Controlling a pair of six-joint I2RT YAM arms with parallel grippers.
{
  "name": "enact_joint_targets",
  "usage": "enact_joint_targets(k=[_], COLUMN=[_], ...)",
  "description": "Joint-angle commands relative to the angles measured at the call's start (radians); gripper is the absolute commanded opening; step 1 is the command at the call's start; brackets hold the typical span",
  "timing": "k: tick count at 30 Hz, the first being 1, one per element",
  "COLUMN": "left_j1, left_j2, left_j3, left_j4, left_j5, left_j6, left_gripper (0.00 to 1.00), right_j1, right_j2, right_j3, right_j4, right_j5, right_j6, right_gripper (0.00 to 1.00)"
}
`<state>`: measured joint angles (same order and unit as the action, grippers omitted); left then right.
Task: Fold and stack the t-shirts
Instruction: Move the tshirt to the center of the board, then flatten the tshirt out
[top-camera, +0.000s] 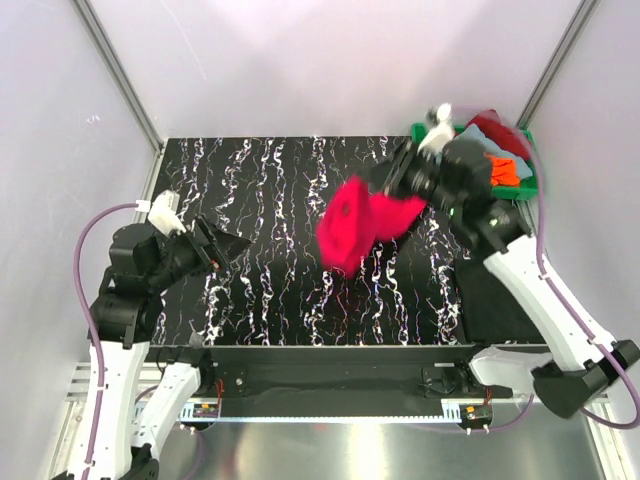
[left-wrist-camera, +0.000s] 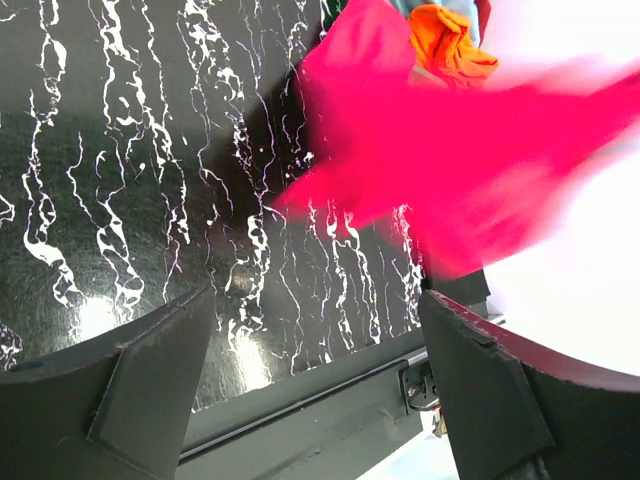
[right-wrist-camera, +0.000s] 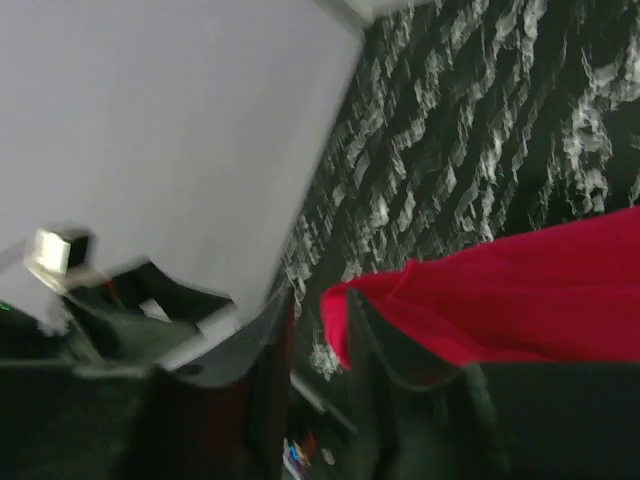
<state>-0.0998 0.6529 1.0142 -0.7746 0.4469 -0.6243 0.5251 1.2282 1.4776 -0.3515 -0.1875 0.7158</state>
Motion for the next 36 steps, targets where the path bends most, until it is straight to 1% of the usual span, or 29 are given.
enact_joint_targets(k=[1, 3, 4, 5, 6, 7, 8, 9, 10, 11, 12, 13, 16, 17, 20, 21, 26, 29, 30, 34, 36], left_j1=[-0.005, -0.018, -0.029, -0.049, -0.105, -0.148, -0.203, -0.262, -0.382, -0.434, -0.501, -0.520, -0.549, -0.560, -0.603, -0.623, -0.652, -0.658, -0.657, -0.655, -0.655], left_j2=[-0.032, -0.021, -0.013, 0.000, 0.036, 0.066, 0.097, 0.131, 0.221, 0.266, 0.324, 0.411, 0.543, 0.618, 0.711, 0.764, 0.907, 0.991, 1.029, 1.070, 1.071], left_j3=[0.018, -0.015, -0.031, -0.046, -0.064, -0.068, -0.066, -0.065, -0.049, -0.031, 0.001, 0.013, 0.046, 0.056, 0.099, 0.119, 0.158, 0.195, 0.210, 0.219, 0.202], left_j4=[-0.018, -0.015, -0.009, 0.001, 0.004, 0.012, 0.040, 0.060, 0.078, 0.087, 0.086, 0.086, 0.093, 0.092, 0.095, 0.094, 0.098, 0.101, 0.103, 0.097, 0.095], left_j5=[-0.024, -0.024, -0.031, -0.049, -0.074, -0.126, -0.160, -0.195, -0.258, -0.286, -0.310, -0.324, -0.307, -0.315, -0.350, -0.355, -0.337, -0.324, -0.306, -0.268, -0.267], left_j6=[-0.017, -0.037, -0.044, -0.054, -0.070, -0.078, -0.086, -0.095, -0.095, -0.089, -0.069, -0.065, -0.025, -0.012, 0.038, 0.060, 0.093, 0.130, 0.139, 0.161, 0.176], left_gripper=[0.89, 0.90, 0.90, 0.90, 0.90, 0.90, 0.90, 0.90, 0.90, 0.90, 0.90, 0.90, 0.89, 0.88, 0.88, 0.84, 0.75, 0.72, 0.69, 0.51, 0.46], right_j1=[0.016, 0.015, 0.015, 0.015, 0.009, 0.000, -0.023, -0.096, -0.141, -0.180, -0.209, -0.243, -0.252, -0.254, -0.267, -0.272, -0.272, -0.272, -0.272, -0.274, -0.272], right_j2=[-0.087, -0.148, -0.173, -0.215, -0.231, -0.239, -0.237, -0.202, -0.172, -0.139, -0.065, -0.026, 0.120, 0.186, 0.278, 0.339, 0.520, 0.591, 0.609, 0.671, 0.688], right_j3=[-0.248, -0.365, -0.381, -0.390, -0.402, -0.405, -0.402, -0.390, -0.379, -0.373, -0.360, -0.352, -0.309, -0.297, -0.252, -0.226, -0.166, -0.140, -0.123, -0.096, -0.091], right_j4=[-0.021, -0.052, -0.081, -0.146, -0.176, -0.199, -0.245, -0.262, -0.282, -0.303, -0.311, -0.314, -0.322, -0.319, -0.311, -0.310, -0.305, -0.290, -0.290, -0.290, -0.288], right_j5=[-0.218, -0.219, -0.181, -0.050, 0.033, 0.110, 0.208, 0.207, 0.154, 0.116, 0.084, 0.057, 0.071, 0.079, 0.080, 0.071, 0.068, 0.031, 0.025, 0.019, 0.019], right_j6=[0.048, -0.018, -0.048, -0.105, -0.119, -0.130, -0.139, -0.168, -0.177, -0.191, -0.206, -0.219, -0.269, -0.282, -0.289, -0.300, -0.309, -0.312, -0.314, -0.311, -0.308], right_gripper=[0.38, 0.57, 0.61, 0.65, 0.77, 0.80, 0.80, 0.77, 0.74, 0.72, 0.71, 0.70, 0.70, 0.72, 0.73, 0.74, 0.74, 0.70, 0.68, 0.62, 0.60])
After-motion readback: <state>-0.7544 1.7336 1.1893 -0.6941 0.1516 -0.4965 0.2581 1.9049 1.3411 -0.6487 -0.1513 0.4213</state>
